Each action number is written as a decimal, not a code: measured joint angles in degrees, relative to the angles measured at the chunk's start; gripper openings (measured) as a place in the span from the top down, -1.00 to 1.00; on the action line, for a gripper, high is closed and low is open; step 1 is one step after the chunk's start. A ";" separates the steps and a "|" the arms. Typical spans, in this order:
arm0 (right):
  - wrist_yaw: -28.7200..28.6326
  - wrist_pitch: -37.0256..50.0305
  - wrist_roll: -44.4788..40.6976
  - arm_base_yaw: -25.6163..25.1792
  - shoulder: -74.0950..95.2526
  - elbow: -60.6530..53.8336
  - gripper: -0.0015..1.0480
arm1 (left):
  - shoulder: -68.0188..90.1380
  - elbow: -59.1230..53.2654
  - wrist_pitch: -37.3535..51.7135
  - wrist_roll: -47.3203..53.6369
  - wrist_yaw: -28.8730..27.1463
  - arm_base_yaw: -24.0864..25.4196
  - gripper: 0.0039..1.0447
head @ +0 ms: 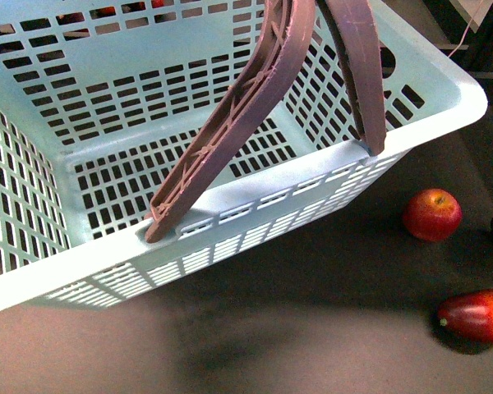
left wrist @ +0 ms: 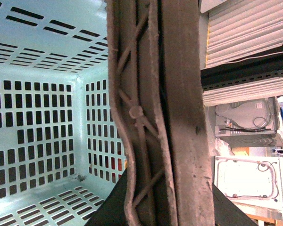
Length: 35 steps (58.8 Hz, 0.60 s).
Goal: Pick apple with right arm and hold basket with left
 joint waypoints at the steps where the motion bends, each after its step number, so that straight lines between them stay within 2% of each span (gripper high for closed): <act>1: -0.76 -1.55 0.39 -0.24 0.66 0.55 -0.83 | 0.00 0.00 0.00 0.00 0.00 0.00 0.70; 3: -3.15 -8.22 3.82 -1.42 5.29 3.45 -0.83 | 0.00 0.00 0.00 0.02 -0.04 0.02 0.70; 5: -3.96 -10.73 6.45 -2.47 10.36 5.29 -0.83 | 0.00 0.00 0.00 0.00 -0.11 0.04 0.70; 8: -5.14 -9.29 8.55 -3.63 17.62 6.47 -0.83 | -0.02 0.00 0.00 0.02 -0.04 0.02 0.70; 18: -6.88 9.97 9.66 -7.28 47.21 10.62 -0.83 | -0.09 0.00 -0.02 0.09 0.04 0.00 0.70; 24: -6.58 19.43 8.24 -7.58 63.89 15.30 -0.83 | -0.11 0.00 -0.02 0.22 0.00 -0.02 0.70; 35: -2.91 26.82 3.02 -6.95 89.81 24.72 -0.83 | -0.11 0.00 -0.02 0.20 0.04 -0.02 0.70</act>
